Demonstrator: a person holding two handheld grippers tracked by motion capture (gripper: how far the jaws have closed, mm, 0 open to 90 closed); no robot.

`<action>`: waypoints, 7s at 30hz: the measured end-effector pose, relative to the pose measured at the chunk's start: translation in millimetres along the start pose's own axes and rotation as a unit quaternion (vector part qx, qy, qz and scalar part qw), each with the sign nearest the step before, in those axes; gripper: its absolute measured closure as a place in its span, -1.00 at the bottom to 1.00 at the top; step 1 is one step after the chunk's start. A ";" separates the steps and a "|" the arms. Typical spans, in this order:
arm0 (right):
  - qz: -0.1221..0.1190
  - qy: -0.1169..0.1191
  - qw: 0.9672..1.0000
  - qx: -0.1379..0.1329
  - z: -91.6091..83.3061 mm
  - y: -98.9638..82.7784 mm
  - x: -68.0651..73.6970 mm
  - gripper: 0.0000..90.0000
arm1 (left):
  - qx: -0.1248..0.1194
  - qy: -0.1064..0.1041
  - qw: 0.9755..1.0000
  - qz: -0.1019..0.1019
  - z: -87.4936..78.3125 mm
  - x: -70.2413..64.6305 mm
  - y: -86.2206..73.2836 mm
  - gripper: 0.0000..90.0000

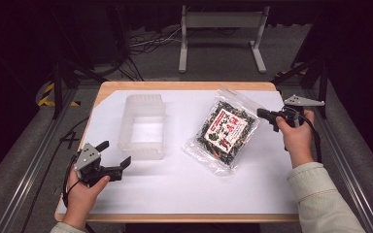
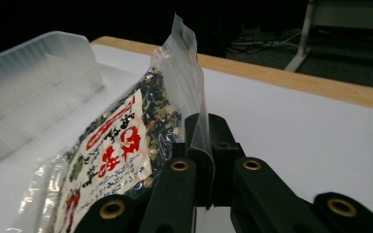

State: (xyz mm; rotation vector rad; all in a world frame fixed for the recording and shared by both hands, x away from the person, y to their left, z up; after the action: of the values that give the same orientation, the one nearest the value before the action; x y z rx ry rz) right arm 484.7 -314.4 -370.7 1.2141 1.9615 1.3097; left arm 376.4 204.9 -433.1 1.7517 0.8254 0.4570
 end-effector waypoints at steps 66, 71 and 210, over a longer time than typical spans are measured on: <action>-0.170 0.199 0.955 -0.142 -91.1 100.8 177.5 1.00 | -0.041 -0.199 0.977 0.070 58.0 -86.5 96.3 -0.64; -0.176 0.216 0.950 -0.143 -90.2 99.5 188.1 1.00 | -0.055 -0.213 0.973 0.076 59.8 -90.7 100.6 -0.67; -0.098 0.103 0.984 -0.109 -59.6 15.2 115.3 -0.39 | -0.144 -0.101 0.984 0.035 63.5 50.8 145.2 0.59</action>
State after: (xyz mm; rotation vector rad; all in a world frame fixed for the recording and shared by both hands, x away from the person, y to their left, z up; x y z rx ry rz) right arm 388.5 -240.2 -322.8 0.7886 1.9567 1.5488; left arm 497.4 175.2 -322.7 1.5314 0.5266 0.4151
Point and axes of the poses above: each handheld gripper's, and its own axes: z roughly forward along the jaws, y roughly out of its top, x roughly to its left, the point moved 5 cm from there along z, roughly forward along the jaws, and after that the axes turned 7 degrees about -y, right-handed, at the moved point
